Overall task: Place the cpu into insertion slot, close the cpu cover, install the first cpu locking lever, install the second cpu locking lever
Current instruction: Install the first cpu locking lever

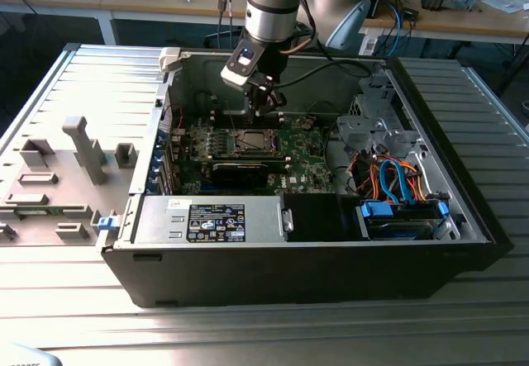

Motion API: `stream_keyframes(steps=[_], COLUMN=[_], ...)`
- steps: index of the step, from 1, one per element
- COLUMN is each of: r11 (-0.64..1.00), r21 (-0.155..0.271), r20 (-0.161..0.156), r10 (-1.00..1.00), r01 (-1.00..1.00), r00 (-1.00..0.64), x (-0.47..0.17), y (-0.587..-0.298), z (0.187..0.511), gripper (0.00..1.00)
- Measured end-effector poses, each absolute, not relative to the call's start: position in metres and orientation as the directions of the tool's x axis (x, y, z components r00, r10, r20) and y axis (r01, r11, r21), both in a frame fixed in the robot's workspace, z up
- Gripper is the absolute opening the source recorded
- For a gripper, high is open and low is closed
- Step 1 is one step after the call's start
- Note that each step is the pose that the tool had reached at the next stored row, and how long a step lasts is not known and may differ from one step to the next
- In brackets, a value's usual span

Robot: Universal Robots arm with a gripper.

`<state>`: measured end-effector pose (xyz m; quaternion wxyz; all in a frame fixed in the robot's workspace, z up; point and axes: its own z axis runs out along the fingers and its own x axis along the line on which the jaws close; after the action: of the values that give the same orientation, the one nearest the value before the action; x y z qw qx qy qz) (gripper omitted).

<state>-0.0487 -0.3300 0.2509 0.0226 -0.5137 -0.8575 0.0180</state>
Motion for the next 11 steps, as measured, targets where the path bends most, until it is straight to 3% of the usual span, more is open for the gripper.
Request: stream_keyframes(steps=[11], r11=[0.519], r21=[-0.054], r20=[0.020], r10=[0.855], r01=[0.853], r00=[-0.518], x=[-0.0487], y=[-0.3300], z=[0.2509], gripper=[0.11])
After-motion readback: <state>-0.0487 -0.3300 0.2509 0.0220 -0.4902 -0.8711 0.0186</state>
